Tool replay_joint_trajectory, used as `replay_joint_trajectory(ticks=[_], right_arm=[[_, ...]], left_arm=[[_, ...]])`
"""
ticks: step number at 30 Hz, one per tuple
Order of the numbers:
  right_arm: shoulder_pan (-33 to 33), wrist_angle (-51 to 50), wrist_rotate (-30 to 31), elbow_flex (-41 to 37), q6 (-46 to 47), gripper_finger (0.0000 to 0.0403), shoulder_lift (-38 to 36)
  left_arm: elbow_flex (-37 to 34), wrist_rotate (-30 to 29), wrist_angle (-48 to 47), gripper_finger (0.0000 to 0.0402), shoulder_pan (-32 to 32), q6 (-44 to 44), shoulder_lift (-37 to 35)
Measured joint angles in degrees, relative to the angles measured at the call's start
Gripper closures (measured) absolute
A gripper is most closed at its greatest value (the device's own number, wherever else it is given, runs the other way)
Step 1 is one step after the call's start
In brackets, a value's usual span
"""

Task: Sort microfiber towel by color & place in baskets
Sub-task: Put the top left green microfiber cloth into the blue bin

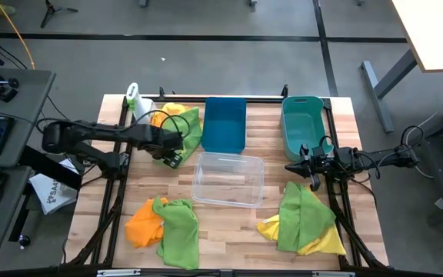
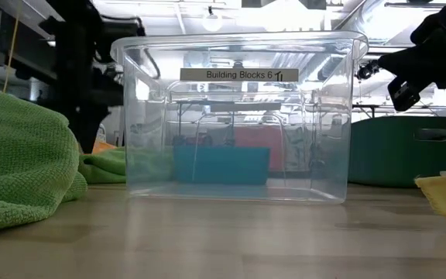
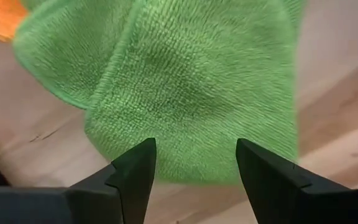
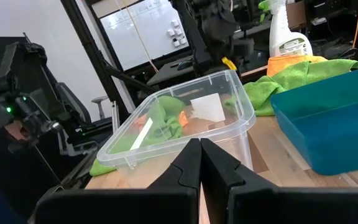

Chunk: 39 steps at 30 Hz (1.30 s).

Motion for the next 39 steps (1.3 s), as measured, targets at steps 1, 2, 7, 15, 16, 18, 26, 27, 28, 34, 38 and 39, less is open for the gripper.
replay_joint_trajectory(ticks=[1,2,7,15,16,18,26,27,28,34,38,39], right_arm=[[0.02,0.0,0.0,-0.01,0.0,0.0402,0.0],[0.01,0.0,0.0,-0.02,0.0,0.0402,0.0],[0.0,0.0,0.0,0.0,-0.02,0.0402,0.0],[0.02,0.0,-0.02,0.0,0.0,0.0402,0.0],[0.02,0.0,-0.02,-0.02,0.0,0.0402,0.02],[0.01,0.0,-0.02,0.0,0.0,0.0402,0.02],[0.0,0.0,-0.02,-0.02,0.0,0.0402,0.0],[0.0,0.0,-0.02,-0.01,0.0,0.0402,0.0],[0.0,0.0,-0.02,-0.01,-0.01,0.0402,0.01],[0.0,0.0,-0.04,0.0,0.0,0.0402,0.0],[0.02,0.0,-0.07,0.0,0.0,0.0402,0.0],[0.01,0.0,-0.07,0.0,-0.01,0.0402,0.01]], left_arm=[[0.0,-0.01,0.02,0.019,0.0,0.1,1.42],[0.0,0.06,0.04,0.019,0.0,0.73,2.82],[0.0,1.15,1.43,0.0191,0.0,4.8,8.08],[0.0,1.58,4.18,0.0312,-0.04,9.0,8.32],[0.0,1.64,4.15,0.0348,-0.04,9.68,7.55],[0.31,2.23,3.65,0.0386,-0.04,9.93,5.46],[15.46,0.42,-5.95,0.04,-0.09,8.97,-9.9],[18.46,-1.19,-6.03,0.04,-0.09,8.98,-11.53],[21.54,-3.15,-5.87,0.04,-0.07,9.18,-12.75],[37.99,-11.79,6.61,0.0401,0.56,20.11,-13.18],[42.16,-8.25,24.13,0.0401,2.65,31.57,-9.71],[42.41,-6.58,28.28,0.0401,3.47,33.99,-8.48]])
